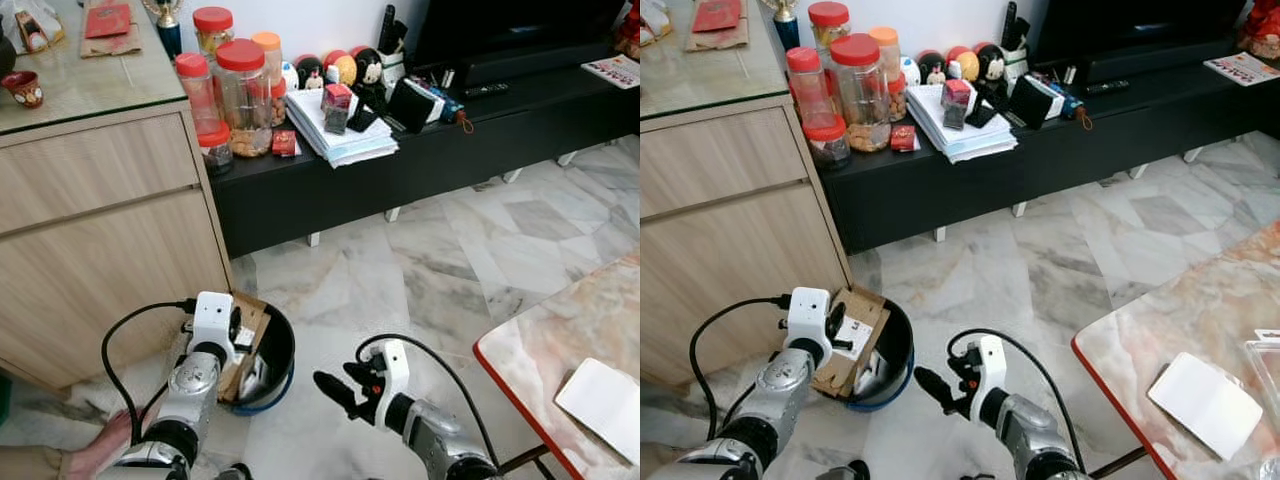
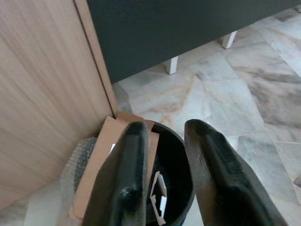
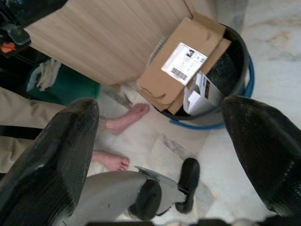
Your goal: Picking trash to rubbish bin
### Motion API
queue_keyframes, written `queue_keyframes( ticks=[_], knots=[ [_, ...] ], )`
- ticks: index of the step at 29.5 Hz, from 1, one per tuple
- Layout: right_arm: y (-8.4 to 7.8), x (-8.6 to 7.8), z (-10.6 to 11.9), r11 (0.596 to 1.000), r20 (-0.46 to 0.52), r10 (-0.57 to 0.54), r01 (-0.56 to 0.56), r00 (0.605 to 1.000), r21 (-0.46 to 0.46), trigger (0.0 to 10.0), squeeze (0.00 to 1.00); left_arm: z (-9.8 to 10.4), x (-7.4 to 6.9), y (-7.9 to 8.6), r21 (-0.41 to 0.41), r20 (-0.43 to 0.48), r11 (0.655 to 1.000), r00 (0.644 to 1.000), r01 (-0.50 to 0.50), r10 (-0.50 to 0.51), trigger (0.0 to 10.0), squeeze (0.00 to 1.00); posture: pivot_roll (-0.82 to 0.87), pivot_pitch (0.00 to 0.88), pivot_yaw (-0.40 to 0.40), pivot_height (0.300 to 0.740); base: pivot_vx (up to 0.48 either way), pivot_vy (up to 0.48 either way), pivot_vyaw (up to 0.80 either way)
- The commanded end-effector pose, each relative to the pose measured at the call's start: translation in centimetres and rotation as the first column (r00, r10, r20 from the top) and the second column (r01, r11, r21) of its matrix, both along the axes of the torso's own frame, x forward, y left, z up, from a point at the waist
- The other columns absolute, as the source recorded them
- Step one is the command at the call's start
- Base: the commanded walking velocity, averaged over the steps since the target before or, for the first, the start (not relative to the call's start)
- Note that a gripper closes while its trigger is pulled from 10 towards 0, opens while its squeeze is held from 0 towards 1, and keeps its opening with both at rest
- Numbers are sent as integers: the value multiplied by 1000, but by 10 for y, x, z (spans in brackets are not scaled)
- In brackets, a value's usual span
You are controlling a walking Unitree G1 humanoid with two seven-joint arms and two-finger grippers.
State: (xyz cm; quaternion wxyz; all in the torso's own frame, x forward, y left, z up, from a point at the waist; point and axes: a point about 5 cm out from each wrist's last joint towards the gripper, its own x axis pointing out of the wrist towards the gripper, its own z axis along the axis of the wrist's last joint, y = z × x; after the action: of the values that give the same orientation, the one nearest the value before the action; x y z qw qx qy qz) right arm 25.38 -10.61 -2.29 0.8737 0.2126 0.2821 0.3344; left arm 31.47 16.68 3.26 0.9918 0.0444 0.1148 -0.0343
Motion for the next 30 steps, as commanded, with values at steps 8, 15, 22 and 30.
queue_keyframes(
  ticks=[8,15,22,30],
  knots=[
    [-10,-1,-4,996,10,-47,48,999,-77,10000,0,-28,-23,15,4,-118,992,985,-126,126,10000,0,-16,150,-107,740,0,0,0],
    [-32,-6,-15,926,52,-162,170,985,-337,10000,0,-56,-55,26,24,-229,973,947,-228,227,10000,0,0,135,-94,740,0,0,0],
    [-40,-17,-25,902,15,-197,187,980,-390,10000,0,-74,-76,24,81,-308,968,918,-236,250,10000,0,0,113,-79,740,0,0,0],
    [-55,-39,-41,848,-44,-258,204,965,-488,10000,0,-85,-89,18,100,-370,969,895,-227,248,10000,0,3,92,-68,740,0,0,0]
  ],
)
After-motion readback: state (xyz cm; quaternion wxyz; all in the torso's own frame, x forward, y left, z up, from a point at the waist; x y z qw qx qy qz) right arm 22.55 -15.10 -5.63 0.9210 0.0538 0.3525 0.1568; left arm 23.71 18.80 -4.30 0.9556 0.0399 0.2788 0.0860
